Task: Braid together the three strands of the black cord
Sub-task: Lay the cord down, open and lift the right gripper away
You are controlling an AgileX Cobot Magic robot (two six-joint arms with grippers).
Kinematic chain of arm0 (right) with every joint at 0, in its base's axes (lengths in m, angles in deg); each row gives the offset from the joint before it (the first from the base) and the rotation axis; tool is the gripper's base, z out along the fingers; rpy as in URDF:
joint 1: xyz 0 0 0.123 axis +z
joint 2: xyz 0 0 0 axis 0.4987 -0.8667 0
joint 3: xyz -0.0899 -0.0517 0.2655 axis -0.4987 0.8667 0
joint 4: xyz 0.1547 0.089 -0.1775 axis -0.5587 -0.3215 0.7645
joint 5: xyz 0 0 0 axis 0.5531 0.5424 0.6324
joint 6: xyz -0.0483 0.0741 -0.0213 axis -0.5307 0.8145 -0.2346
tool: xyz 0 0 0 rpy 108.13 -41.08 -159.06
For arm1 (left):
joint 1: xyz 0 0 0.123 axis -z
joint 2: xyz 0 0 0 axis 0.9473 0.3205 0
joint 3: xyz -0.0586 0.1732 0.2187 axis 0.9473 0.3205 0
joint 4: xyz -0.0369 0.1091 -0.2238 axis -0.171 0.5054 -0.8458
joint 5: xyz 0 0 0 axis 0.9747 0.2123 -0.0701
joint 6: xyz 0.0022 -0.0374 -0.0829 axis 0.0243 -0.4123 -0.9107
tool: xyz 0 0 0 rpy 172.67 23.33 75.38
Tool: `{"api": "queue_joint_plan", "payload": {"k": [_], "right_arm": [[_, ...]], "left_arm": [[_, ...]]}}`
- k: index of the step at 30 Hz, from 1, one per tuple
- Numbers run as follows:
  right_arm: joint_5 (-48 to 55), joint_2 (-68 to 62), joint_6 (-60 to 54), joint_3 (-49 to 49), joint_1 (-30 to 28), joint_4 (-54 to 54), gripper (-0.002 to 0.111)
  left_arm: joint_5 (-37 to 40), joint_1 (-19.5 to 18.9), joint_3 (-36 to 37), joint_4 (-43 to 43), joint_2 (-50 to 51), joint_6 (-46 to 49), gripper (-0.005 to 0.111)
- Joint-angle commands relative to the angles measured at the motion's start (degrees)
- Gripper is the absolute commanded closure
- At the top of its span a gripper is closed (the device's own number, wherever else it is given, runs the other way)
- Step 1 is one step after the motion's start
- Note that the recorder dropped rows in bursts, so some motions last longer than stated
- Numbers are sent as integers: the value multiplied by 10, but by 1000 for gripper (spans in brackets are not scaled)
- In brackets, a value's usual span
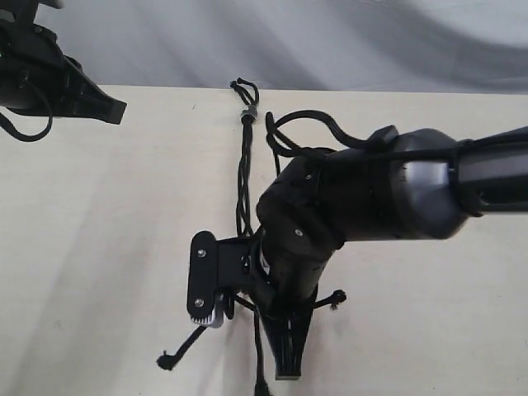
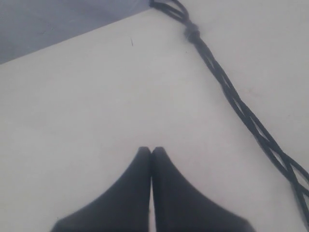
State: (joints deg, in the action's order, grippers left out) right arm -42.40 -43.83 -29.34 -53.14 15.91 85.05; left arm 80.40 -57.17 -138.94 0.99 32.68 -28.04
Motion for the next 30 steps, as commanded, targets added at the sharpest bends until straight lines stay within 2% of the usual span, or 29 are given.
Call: {"api": "queue_joint_plan", "payload": {"k": [1, 5, 7, 9, 13, 15, 16, 18, 21, 24, 26, 29, 30], "right_arm": [[13, -16, 18, 3, -20, -4, 108], [11, -30, 19, 3, -20, -3, 107], [2, -35, 19, 3, -20, -3, 103], [-2, -37, 22, 3, -20, -3, 90], [0, -32, 19, 3, -20, -2, 48], [2, -21, 19, 3, -20, -2, 32], [2, -10, 21, 3, -23, -2, 27], [1, 16, 34, 2, -26, 3, 23], [-1, 75, 64, 0, -36, 25, 25], [-3, 153, 91, 0, -58, 32, 32], [-3, 202, 119, 0, -78, 32, 42], [-5, 278, 178, 4, -112, 32, 68], [-13, 309, 196, 10, -122, 32, 82]], "left_arm": [[2, -2, 3, 0, -5, -4, 107], [2, -2, 3, 0, -5, -4, 107], [2, -2, 3, 0, -5, -4, 107], [2, -2, 3, 0, -5, -4, 107], [2, -2, 3, 0, -5, -4, 107], [2, -2, 3, 0, -5, -4, 107], [2, -2, 3, 0, -5, -4, 107], [2, -2, 3, 0, -5, -4, 107], [2, -2, 3, 0, -5, -4, 107], [0, -2, 3, 0, -5, -4, 107], [0, -2, 3, 0, -5, -4, 107], [3, -2, 3, 0, -5, -4, 107], [3, -2, 3, 0, -5, -4, 107]]}}
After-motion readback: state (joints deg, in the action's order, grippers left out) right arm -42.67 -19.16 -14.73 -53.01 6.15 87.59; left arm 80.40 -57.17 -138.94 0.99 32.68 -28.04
